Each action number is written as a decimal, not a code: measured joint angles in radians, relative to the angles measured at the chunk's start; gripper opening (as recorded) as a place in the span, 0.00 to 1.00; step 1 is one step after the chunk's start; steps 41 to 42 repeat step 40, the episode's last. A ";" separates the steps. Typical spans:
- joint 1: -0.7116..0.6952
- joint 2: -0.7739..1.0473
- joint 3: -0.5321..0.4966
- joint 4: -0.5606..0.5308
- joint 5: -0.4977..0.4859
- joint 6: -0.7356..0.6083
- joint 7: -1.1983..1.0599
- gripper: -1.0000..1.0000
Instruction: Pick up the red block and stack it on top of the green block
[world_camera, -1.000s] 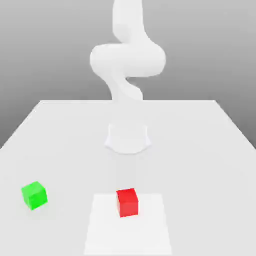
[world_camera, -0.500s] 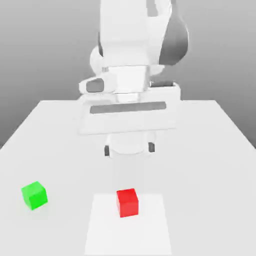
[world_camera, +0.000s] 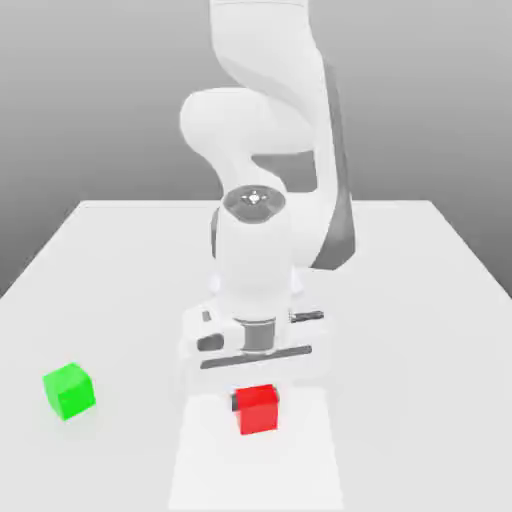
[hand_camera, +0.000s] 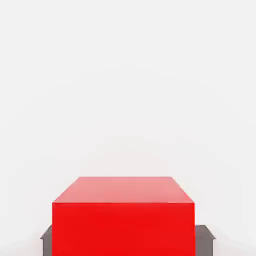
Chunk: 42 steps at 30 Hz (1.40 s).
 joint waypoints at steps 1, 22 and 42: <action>-0.006 0.018 0.007 0.002 0.002 0.015 -0.002 0.00; -0.287 -0.240 -0.150 0.060 -0.068 -0.298 0.577 0.00; -0.499 -0.045 -0.189 0.142 0.062 -0.191 0.883 1.00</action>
